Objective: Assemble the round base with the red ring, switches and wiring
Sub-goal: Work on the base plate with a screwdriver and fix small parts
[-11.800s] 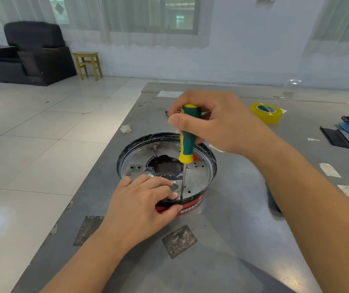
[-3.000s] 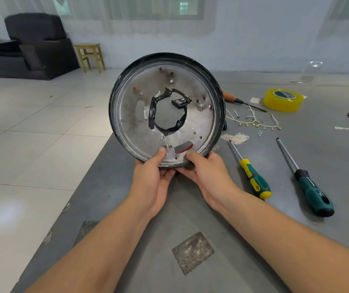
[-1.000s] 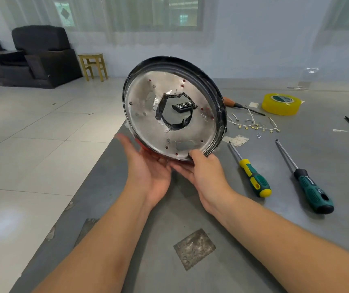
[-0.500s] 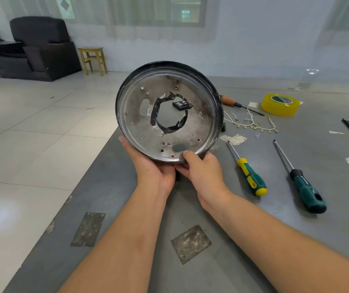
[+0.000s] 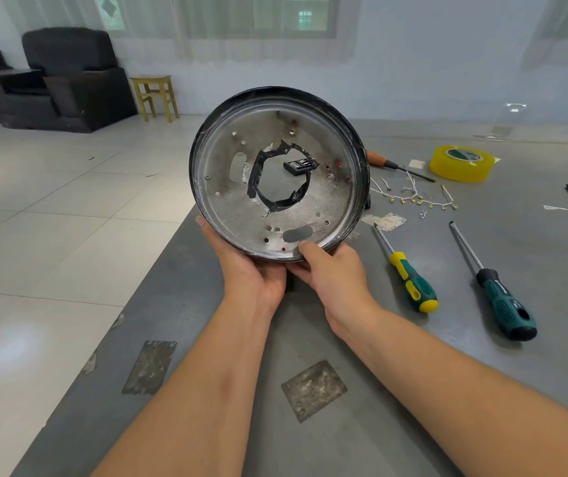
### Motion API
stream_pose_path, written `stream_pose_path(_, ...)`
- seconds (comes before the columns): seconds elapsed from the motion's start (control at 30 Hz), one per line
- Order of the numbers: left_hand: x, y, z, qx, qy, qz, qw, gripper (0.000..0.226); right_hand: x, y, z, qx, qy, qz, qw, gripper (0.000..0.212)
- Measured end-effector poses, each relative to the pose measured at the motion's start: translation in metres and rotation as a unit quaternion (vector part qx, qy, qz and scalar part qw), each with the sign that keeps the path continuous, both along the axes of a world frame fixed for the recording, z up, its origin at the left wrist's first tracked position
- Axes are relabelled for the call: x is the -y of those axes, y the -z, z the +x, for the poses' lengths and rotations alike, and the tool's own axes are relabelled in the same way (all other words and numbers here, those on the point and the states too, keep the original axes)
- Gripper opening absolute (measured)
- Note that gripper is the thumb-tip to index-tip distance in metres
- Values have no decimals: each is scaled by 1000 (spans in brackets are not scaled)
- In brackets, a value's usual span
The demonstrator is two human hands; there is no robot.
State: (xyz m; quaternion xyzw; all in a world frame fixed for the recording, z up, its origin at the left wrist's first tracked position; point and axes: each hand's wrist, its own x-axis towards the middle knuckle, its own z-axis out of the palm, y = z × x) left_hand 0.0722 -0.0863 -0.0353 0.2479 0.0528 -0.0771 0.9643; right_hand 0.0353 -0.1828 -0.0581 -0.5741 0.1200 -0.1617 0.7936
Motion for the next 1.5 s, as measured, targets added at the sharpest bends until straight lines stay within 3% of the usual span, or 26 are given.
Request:
stream_pose_path(0.6, 1, -4, -8, 0, 3, 25, 1000, 92, -3, -8, -4, -8, 13, 31, 999, 27)
stream_pose_path(0.8, -4, -4, -11, 1, 55, 101, 993, 99, 2, -13, -4, -12, 28, 95, 995, 29)
stream_pose_path(0.97, -15, -16, -20, 39, 84, 148, 985, 106, 3, -13, -2, -11, 37, 94, 995, 30)
stream_pose_path(1.03, -14, -14, -25, 50, 88, 185, 977, 91, 4, -12, -1, -10, 40, 90, 995, 31)
stream_pose_path(1.13, -9, -8, -26, 46, 35, 265, 963, 45, 6, -8, 0, -15, 42, 54, 998, 31)
stream_pose_path(1.2, -7, -3, -25, 37, 12, 293, 955, 41, 6, -5, 0, -35, 54, 12, 998, 31)
stream_pose_path(1.5, -14, 0, -21, 37, 22, 252, 967, 32, 3, -3, 5, -57, 57, -48, 996, 41)
